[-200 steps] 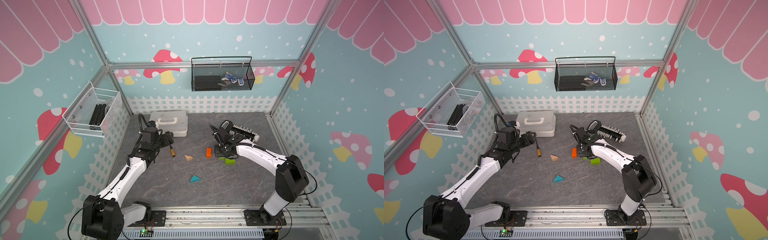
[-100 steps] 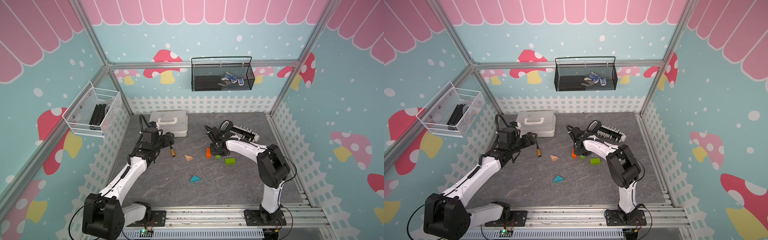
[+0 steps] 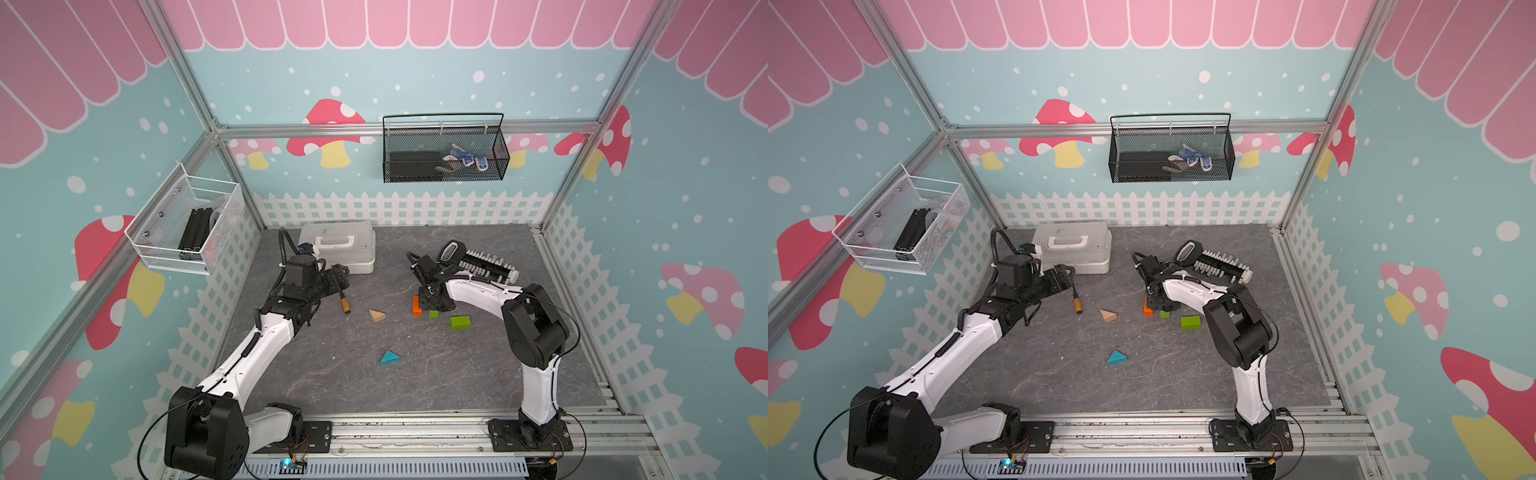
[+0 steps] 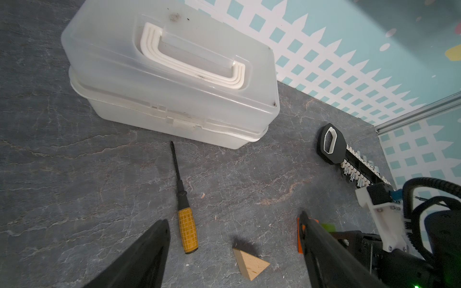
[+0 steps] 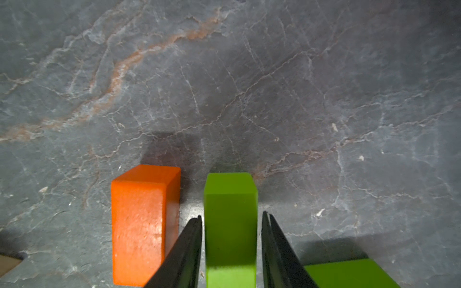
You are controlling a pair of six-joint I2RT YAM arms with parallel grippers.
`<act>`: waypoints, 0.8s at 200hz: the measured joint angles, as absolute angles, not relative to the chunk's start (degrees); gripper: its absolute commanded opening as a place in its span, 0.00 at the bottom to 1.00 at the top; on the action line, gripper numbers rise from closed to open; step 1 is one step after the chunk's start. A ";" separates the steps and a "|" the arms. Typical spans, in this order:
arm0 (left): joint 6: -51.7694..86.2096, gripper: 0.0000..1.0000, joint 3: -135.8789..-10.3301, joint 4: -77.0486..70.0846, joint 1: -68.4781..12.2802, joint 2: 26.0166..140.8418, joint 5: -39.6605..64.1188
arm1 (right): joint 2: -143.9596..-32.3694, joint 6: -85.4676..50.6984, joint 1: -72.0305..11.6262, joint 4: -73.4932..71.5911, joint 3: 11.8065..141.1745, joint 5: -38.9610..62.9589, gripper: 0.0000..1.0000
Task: Assemble a piece of candy with building blocks
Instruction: Place the building block at the center of the board, then assemble the building block at the center of the board.
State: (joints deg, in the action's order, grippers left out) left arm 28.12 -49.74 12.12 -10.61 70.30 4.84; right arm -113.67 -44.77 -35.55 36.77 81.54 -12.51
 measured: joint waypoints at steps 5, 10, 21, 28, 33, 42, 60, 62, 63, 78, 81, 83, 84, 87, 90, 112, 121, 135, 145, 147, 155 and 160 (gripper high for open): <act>28.12 0.85 -49.74 12.12 -10.61 70.30 4.84 | -113.67 -44.69 -35.55 36.80 81.58 -12.62 0.45; 28.12 0.85 -49.74 12.12 -10.61 70.30 4.82 | -113.67 -44.60 -35.55 36.84 81.67 -12.67 0.47; 28.12 0.85 -49.74 12.12 -10.61 70.30 4.84 | -113.65 -44.80 -35.55 36.99 82.11 -12.64 0.49; 28.14 0.85 -49.74 12.12 -10.61 70.30 4.91 | -113.62 -44.75 -35.55 37.06 82.54 -12.47 0.52; 28.14 0.85 -49.74 12.12 -10.61 70.30 4.97 | -113.58 -44.75 -35.55 37.06 82.89 -12.32 0.54; 28.14 0.85 -49.74 12.12 -10.61 70.30 5.02 | -113.49 -44.58 -35.55 37.21 83.68 -11.99 0.60; 28.14 0.85 -49.74 12.14 -10.59 70.30 5.21 | -113.01 -44.75 -35.57 37.30 84.86 -11.57 0.62; 28.14 0.85 -49.74 12.12 -10.59 70.30 5.23 | -112.95 -44.66 -35.57 37.32 84.93 -11.57 0.63; 28.14 0.85 -49.74 12.14 -10.59 70.30 5.23 | -112.88 -44.58 -35.57 37.34 84.97 -11.53 0.63; 28.14 0.85 -49.74 12.14 -10.57 70.30 5.30 | -112.60 -44.69 -35.57 37.36 85.36 -11.55 0.64; 28.14 0.85 -49.74 12.14 -10.57 70.30 5.39 | -112.60 -44.69 -35.57 37.45 85.43 -11.55 0.65; 28.14 0.85 -49.74 12.14 -10.57 70.30 5.41 | -112.60 -44.69 -35.57 37.52 85.47 -11.53 0.66; 28.14 0.85 -49.74 12.14 -10.57 70.30 5.41 | -112.60 -44.69 -35.57 37.54 85.49 -11.53 0.66; 28.14 0.85 -49.74 12.14 -10.57 70.30 5.43 | -112.60 -44.75 -35.59 37.63 85.54 -11.53 0.73; 28.14 0.85 -49.74 12.14 -10.57 70.30 5.45 | -112.60 -44.69 -35.62 37.76 85.58 -11.53 0.74; 28.14 0.85 -49.74 12.14 -10.57 70.52 5.69 | -112.75 -45.04 -35.64 38.96 86.06 -11.22 0.87; 28.16 0.85 -49.74 12.12 -10.57 70.74 5.78 | -112.86 -45.10 -35.68 39.13 86.26 -11.14 0.97; 28.16 0.85 -49.74 12.14 -10.57 71.22 5.91 | -112.92 -45.06 -35.92 39.31 86.39 -11.16 0.99; 28.25 0.85 -49.74 12.14 -10.57 71.50 6.04 | -112.92 -44.75 -36.21 39.48 86.54 -11.29 0.99; 28.29 0.85 -49.74 12.14 -10.57 71.55 6.07 | -112.92 -44.80 -36.32 39.51 86.61 -11.35 0.99; 28.32 0.85 -49.74 12.14 -10.57 71.70 6.13 | -112.97 -44.69 -36.60 39.57 86.94 -11.40 0.99; 28.32 0.85 -49.76 12.14 -10.57 71.79 6.20 | -112.99 -44.64 -36.82 39.59 87.15 -11.40 0.99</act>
State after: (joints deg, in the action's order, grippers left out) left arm 28.32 -49.76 12.14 -10.57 71.79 6.20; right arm -112.99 -44.64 -36.82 39.59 87.15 -11.40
